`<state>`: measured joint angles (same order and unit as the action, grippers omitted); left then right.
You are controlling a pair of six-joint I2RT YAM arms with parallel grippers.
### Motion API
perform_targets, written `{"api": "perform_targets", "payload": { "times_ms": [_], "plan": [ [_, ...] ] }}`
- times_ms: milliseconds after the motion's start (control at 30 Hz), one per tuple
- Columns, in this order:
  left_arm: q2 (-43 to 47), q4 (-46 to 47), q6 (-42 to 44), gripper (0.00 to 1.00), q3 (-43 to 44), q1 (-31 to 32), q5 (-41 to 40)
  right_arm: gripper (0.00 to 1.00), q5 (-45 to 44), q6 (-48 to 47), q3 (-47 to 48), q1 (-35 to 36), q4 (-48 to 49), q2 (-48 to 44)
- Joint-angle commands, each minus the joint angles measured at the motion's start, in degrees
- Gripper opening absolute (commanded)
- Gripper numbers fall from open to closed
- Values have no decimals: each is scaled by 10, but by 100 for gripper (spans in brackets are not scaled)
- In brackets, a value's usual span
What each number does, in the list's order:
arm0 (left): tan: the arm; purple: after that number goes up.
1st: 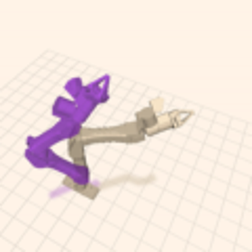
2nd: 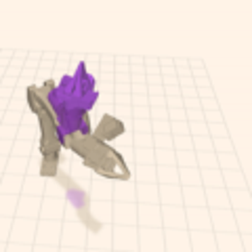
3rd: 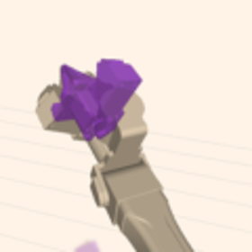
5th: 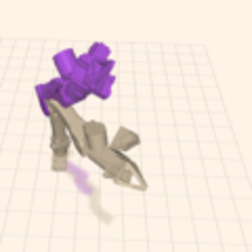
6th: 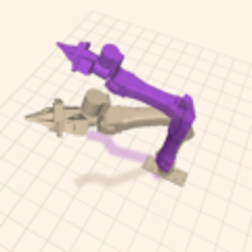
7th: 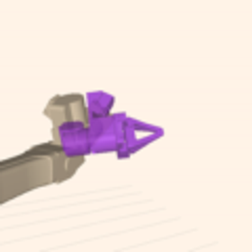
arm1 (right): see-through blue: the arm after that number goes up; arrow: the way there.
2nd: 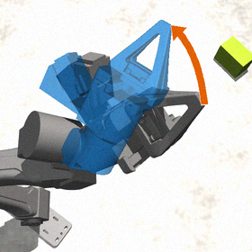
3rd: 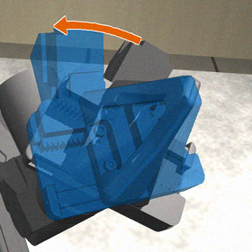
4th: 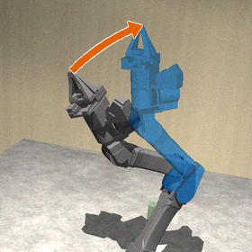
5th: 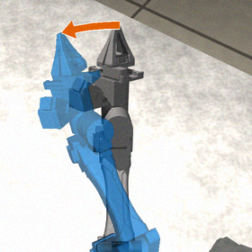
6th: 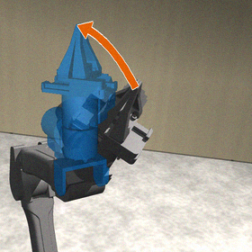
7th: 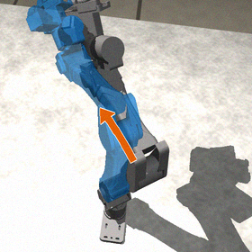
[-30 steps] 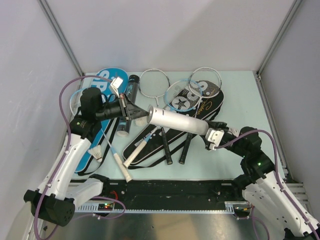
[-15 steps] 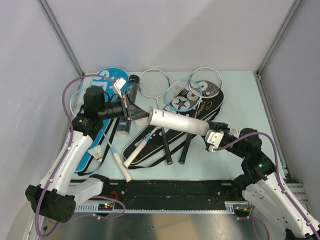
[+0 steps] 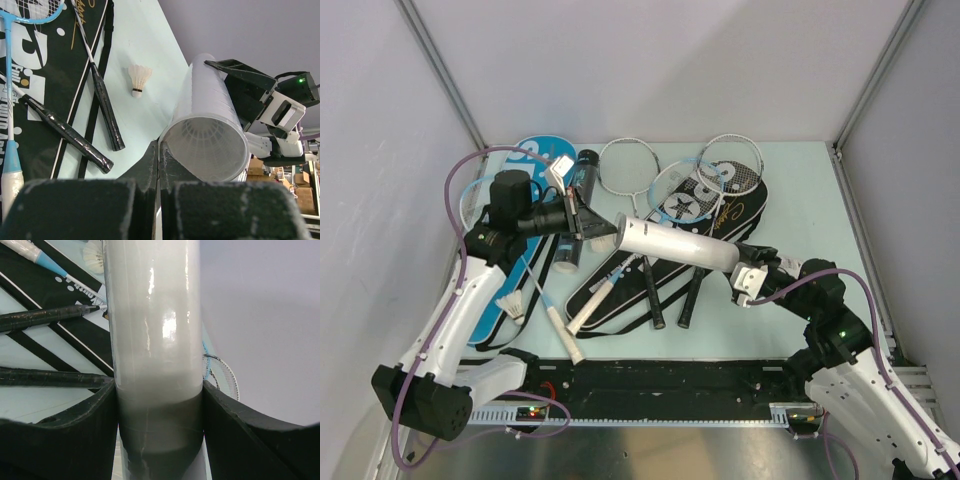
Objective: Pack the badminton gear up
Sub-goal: Close the lid on the shuttle tube.
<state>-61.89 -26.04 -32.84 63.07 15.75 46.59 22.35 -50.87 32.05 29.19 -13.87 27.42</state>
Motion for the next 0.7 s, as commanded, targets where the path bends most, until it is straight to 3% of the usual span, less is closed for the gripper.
{"api": "perform_targets", "payload": {
  "times_ms": [0, 267, 400, 667],
  "plan": [
    [-7, -6, 23, 2, 21, 2, -3, 38, 25, 1, 36, 6, 60, -4],
    [-4, -23, 46, 30, 17, 2, -5, 39, 36, 4, 36, 12, 67, 4],
    [-5, -33, 58, 33, 20, 3, -14, 39, 37, 5, 36, 14, 69, 7],
    [-8, -50, 72, 4, 34, 3, -16, 39, 25, 0, 39, 16, 61, 7]
  ]
}}
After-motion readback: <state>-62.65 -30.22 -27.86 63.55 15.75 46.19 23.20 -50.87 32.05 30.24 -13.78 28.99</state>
